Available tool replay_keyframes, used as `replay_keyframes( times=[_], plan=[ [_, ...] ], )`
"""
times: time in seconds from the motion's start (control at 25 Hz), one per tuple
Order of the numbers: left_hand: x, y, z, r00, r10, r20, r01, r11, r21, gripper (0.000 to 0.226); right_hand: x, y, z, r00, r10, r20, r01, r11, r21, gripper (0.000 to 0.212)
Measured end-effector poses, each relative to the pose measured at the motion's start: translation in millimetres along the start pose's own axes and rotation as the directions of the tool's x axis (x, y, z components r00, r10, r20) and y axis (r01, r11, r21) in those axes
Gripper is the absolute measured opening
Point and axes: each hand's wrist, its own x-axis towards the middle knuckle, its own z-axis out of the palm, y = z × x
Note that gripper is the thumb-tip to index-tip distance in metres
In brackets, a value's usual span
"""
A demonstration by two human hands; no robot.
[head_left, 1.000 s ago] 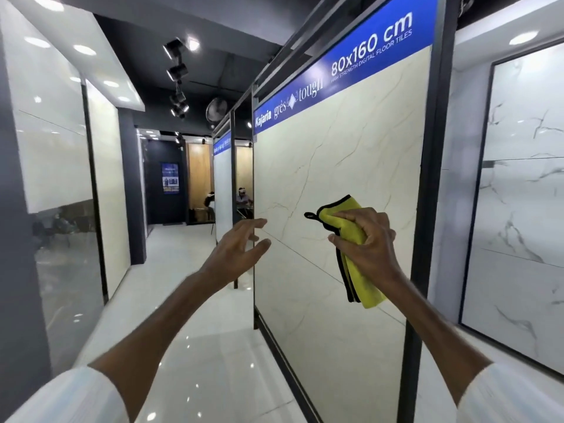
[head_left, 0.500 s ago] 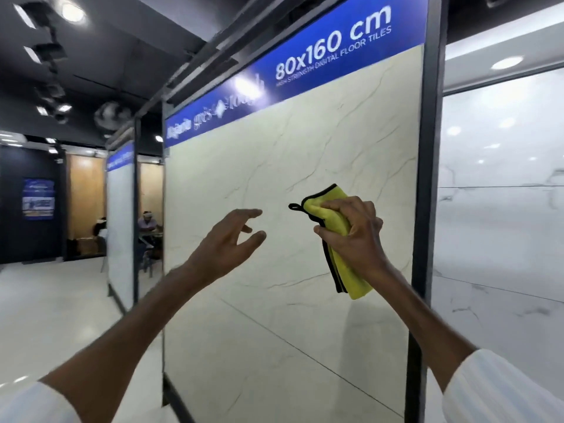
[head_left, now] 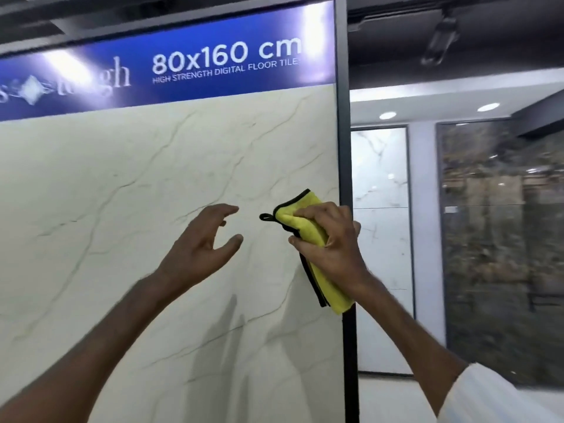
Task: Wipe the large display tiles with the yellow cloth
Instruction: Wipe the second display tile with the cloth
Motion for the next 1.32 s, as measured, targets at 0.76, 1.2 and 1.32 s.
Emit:
replay_keyframes(
  times=[0.76, 1.2, 1.32],
  plan=[
    [135.9, -74.6, 124.5, 0.809, 0.575, -0.119, -0.409, 0.697, 0.589, 0.073, 136.9, 53.2, 59.5, 0.982, -0.116, -0.147, -0.018, 0.723, -0.691, 0.081],
    [137.5, -76.3, 129.5, 0.764, 0.607, -0.221, -0.413, 0.721, 0.556, 0.070, 221.5, 40.1, 41.9, 0.987, -0.089, -0.135, -0.046, 0.645, -0.763, 0.084],
    [137.2, -78.6, 130.6, 0.760, 0.611, -0.219, -0.411, 0.714, 0.566, 0.070, 282.3, 16.3, 29.4, 0.984, 0.087, -0.153, -0.169, 0.701, -0.692, 0.088]
  ],
)
